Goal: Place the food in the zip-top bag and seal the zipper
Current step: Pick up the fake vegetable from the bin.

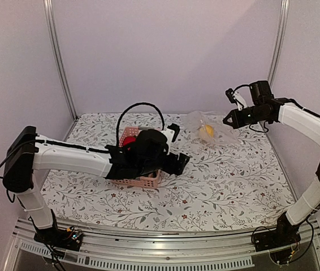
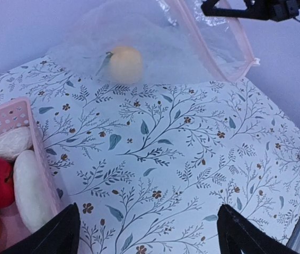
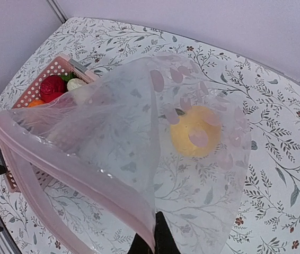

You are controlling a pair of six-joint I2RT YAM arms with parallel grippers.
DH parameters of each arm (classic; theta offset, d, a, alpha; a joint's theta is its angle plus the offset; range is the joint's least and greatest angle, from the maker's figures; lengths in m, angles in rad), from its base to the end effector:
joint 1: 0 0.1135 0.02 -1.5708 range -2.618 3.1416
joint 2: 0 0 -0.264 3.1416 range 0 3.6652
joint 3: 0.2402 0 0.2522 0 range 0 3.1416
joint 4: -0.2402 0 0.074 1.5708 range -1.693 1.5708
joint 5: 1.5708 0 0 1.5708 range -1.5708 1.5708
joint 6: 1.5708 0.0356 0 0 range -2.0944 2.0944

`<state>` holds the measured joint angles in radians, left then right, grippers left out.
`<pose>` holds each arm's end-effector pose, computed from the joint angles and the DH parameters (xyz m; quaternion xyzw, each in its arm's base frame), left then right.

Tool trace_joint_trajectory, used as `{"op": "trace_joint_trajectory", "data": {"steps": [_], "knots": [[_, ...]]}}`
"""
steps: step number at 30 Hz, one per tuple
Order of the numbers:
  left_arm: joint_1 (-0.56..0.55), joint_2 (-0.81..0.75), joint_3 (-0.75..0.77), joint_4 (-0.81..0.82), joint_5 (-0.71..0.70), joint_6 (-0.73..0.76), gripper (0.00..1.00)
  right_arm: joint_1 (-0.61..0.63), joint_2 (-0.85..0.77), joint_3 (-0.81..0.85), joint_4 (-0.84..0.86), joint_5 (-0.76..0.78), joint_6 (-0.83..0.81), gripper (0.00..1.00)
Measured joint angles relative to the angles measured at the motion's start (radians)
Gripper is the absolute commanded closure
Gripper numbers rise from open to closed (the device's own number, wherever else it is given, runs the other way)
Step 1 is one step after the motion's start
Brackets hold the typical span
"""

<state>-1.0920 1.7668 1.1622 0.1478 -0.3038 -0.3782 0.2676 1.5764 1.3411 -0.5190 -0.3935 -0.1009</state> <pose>0.1956 -0.3536 0.2349 0.2182 0.8141 -0.2552 0.4738 0.3354 0.1061 0.3055 -0.2412 0.8707 0.2112 0.3731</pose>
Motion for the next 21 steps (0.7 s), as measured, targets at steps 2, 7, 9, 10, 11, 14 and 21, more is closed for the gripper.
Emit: {"op": "trace_joint_trajectory", "data": {"steps": [2, 7, 9, 10, 11, 14, 21], "knots": [[-0.001, -0.005, 0.0, -0.068, -0.033, 0.0, 0.11, -0.011, -0.003, 0.013, 0.0, 0.021, -0.005, 1.0], [0.019, -0.068, 0.001, -0.252, -0.09, 0.009, 0.13, -0.093, -0.025, 0.029, 0.005, 0.06, -0.018, 1.0], [0.048, -0.101, 0.008, -0.333, -0.096, 0.011, 0.13, -0.121, -0.041, 0.029, 0.006, 0.078, -0.026, 1.0], [0.062, -0.111, 0.013, -0.36, -0.097, 0.011, 0.13, -0.129, -0.05, 0.029, 0.006, 0.086, -0.029, 1.0], [0.086, -0.122, 0.019, -0.394, -0.093, 0.011, 0.14, -0.133, -0.062, 0.029, 0.008, 0.093, -0.034, 1.0], [0.183, -0.144, 0.028, -0.462, -0.065, 0.008, 0.13, -0.13, -0.103, 0.019, 0.031, 0.085, -0.046, 1.0], [0.383, -0.097, 0.083, -0.539, 0.051, 0.018, 0.07, -0.13, -0.177, -0.129, 0.14, -0.055, -0.057, 1.0]]}}
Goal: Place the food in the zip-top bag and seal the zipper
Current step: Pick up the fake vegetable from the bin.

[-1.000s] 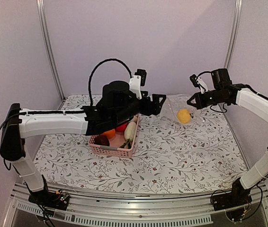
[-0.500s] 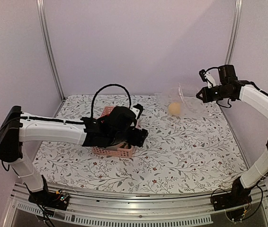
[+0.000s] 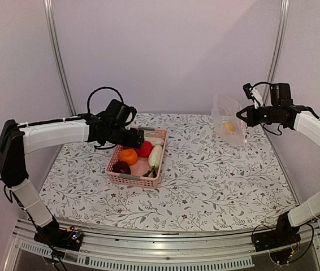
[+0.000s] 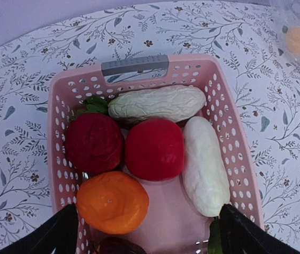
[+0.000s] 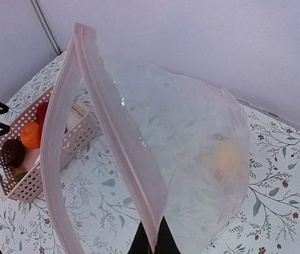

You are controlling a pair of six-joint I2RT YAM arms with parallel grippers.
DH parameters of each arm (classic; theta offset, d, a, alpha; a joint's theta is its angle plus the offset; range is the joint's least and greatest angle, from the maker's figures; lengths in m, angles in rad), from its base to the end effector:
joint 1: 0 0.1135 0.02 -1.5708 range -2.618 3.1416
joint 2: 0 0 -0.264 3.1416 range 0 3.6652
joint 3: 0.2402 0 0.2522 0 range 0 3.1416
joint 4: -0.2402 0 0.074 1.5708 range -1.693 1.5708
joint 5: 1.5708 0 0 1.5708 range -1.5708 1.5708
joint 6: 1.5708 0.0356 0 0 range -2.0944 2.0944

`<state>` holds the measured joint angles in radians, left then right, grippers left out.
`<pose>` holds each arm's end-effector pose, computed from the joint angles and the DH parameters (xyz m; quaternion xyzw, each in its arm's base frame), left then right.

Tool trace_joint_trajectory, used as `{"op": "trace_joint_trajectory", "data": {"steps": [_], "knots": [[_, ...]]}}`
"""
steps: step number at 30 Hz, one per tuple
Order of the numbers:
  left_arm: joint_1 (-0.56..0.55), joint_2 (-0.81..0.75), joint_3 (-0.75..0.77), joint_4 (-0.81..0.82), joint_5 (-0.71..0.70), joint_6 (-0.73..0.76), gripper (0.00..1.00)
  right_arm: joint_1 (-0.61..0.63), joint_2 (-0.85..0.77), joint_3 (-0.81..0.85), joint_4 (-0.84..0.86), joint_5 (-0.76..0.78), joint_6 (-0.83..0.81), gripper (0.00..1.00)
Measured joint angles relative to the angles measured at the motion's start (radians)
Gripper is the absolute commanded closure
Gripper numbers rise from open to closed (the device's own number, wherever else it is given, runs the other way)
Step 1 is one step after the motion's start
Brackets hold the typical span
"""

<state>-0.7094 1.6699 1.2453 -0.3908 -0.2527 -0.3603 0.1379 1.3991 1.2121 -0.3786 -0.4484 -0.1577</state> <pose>0.2853 -0.2332 0.2510 0.1144 0.9162 -0.0857 0.3745 0.3112 0.0588 0.3302 -0.2317 0.8293 0.1902 0.4716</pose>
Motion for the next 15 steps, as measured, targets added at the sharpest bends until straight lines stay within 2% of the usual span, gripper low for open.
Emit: {"op": "trace_joint_trajectory", "data": {"steps": [8, 15], "knots": [[0.069, 0.192, 0.202, -0.023, 0.119, 0.066, 0.09, 0.0, 0.001, -0.123, 0.064, -0.086, -0.005, 1.0], [0.084, 0.34, 0.291, -0.058, 0.152, 0.061, 0.1, 0.0, -0.018, -0.161, 0.103, -0.105, -0.02, 1.0]]}}
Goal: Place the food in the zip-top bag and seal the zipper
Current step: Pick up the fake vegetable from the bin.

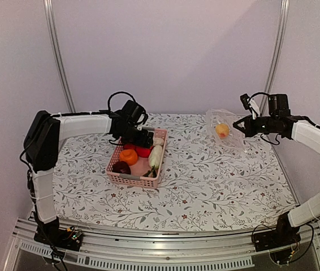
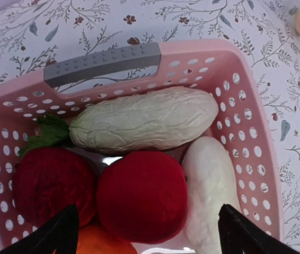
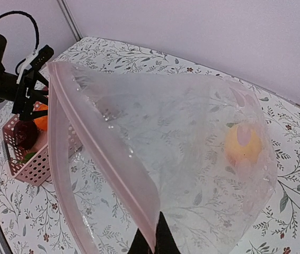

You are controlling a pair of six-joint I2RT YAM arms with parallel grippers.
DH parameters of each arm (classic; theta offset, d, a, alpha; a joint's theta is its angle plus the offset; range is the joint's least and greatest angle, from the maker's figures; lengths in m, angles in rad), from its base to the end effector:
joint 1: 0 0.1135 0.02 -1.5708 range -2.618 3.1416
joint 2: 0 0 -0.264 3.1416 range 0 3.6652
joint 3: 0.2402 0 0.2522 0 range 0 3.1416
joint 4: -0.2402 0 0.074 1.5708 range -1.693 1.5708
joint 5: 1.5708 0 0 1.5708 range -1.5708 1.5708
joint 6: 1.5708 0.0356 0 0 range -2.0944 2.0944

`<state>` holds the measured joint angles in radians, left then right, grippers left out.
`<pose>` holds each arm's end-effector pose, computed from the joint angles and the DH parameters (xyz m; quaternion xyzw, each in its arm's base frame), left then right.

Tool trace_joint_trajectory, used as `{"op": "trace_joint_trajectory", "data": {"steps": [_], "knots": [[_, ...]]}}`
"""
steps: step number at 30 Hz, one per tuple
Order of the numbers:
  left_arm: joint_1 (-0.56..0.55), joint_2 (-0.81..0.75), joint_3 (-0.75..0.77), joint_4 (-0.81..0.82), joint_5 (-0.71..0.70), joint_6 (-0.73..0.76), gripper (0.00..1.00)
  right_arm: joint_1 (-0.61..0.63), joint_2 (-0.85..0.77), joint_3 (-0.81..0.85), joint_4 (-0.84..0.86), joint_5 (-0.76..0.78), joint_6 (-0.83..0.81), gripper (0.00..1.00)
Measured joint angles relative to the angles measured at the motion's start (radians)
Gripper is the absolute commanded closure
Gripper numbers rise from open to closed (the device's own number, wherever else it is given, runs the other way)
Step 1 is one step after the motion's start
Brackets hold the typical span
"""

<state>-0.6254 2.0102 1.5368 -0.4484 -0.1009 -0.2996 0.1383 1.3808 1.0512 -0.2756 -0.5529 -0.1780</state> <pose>0.3619 -0.2569 0.2070 0.1377 0.9367 -0.0993 0.3063 0.3016 0.0609 0.2909 -0.2593 0.8215 0.2328 0.4513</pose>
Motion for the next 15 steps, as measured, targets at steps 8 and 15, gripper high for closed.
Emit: {"op": "trace_joint_trajectory", "data": {"steps": [8, 15], "knots": [[0.012, 0.098, 0.051, -0.048, 0.031, -0.009, 0.13, 0.0, -0.001, -0.01, 0.016, -0.005, -0.007, 1.0], [0.018, 0.14, 0.102, -0.057, 0.05, -0.011, 0.17, 0.0, -0.001, -0.014, 0.016, -0.007, -0.013, 1.0]]}}
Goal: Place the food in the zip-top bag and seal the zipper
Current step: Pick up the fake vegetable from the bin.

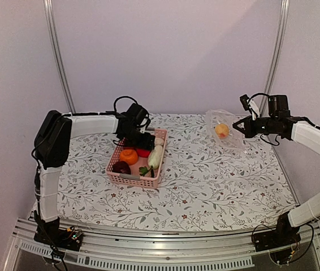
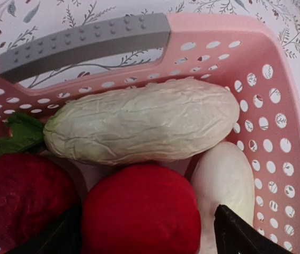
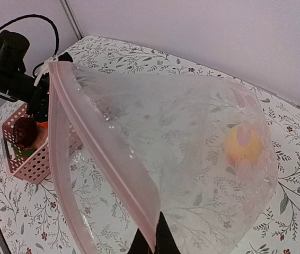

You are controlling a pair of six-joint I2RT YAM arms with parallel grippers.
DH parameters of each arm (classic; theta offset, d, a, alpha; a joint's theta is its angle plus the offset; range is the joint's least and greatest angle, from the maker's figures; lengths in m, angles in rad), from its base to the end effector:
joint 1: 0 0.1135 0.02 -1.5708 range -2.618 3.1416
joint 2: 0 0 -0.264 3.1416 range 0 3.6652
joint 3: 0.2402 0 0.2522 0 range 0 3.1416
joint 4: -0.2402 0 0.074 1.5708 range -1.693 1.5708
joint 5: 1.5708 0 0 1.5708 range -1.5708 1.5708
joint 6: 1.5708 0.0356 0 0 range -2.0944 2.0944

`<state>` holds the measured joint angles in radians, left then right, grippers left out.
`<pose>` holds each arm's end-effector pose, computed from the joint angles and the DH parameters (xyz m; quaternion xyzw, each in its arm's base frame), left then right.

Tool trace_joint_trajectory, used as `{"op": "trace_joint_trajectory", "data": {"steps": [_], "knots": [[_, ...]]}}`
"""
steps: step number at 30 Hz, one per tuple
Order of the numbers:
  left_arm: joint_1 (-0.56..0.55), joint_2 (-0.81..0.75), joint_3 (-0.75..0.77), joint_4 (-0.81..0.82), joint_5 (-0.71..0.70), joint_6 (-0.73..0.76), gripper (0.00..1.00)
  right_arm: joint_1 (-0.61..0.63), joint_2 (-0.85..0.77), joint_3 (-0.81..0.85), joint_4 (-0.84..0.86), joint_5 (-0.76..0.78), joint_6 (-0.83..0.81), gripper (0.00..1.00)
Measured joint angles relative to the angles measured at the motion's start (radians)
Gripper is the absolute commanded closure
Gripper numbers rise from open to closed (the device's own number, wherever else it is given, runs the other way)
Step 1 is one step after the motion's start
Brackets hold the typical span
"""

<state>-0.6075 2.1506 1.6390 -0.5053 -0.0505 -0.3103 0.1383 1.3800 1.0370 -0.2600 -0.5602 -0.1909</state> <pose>0.3830 -0.2641 0.1736 0.1355 0.9520 -0.0993 0.2558 0.3011 0.0610 0.2878 -0.2663 0.8181 0.2329 0.4534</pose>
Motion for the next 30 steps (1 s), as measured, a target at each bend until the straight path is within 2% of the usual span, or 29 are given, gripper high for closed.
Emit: {"op": "trace_joint_trajectory", "data": {"steps": [8, 14, 21, 30], "knots": [[0.005, 0.014, 0.029, -0.025, 0.014, -0.015, 0.28, 0.0, 0.0, -0.002, 0.0, 0.001, -0.008, 1.0], [0.006, -0.037, -0.042, -0.036, 0.014, -0.021, 0.34, 0.0, 0.0, -0.003, 0.0, 0.001, -0.009, 1.0], [0.005, -0.153, -0.115, -0.036, -0.007, -0.031, 0.39, 0.0, 0.0, -0.003, 0.001, 0.007, -0.013, 1.0], [-0.014, -0.394, -0.177, 0.009, -0.045, -0.031, 0.42, 0.0, 0.013, 0.029, -0.028, 0.034, -0.015, 1.0]]}}
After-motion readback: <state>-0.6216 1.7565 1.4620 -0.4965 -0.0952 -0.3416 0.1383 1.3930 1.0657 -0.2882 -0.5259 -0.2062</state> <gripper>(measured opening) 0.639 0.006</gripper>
